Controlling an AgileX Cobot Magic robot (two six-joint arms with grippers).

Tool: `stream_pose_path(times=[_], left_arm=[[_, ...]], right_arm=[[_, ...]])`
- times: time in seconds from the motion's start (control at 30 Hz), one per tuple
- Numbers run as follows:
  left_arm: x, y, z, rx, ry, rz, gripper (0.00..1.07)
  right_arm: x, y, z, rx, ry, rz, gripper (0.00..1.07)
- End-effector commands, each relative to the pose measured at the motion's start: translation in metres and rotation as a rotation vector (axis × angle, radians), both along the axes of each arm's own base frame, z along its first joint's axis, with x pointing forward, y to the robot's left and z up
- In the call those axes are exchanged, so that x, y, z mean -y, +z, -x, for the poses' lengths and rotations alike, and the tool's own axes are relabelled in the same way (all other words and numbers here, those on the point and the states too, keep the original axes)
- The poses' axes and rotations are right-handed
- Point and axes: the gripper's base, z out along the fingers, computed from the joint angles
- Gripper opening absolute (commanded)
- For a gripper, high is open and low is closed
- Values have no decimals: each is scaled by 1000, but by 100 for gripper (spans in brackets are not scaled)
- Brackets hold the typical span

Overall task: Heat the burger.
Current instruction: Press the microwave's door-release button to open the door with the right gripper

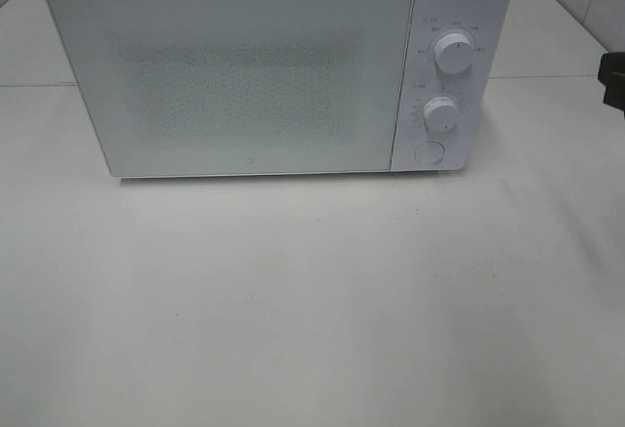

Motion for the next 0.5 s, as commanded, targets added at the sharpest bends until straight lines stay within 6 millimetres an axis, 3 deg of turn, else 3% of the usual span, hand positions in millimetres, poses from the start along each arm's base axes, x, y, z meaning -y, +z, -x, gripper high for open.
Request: stream_pose_path(times=[0.03, 0.5], left_arm=[[0, 1, 2, 30, 4, 2, 98], [0, 1, 2, 30, 4, 2, 98]], right_arm=[[-11, -1, -2, 22, 52, -7, 68], [-63, -34, -19, -44, 200, -73, 68]])
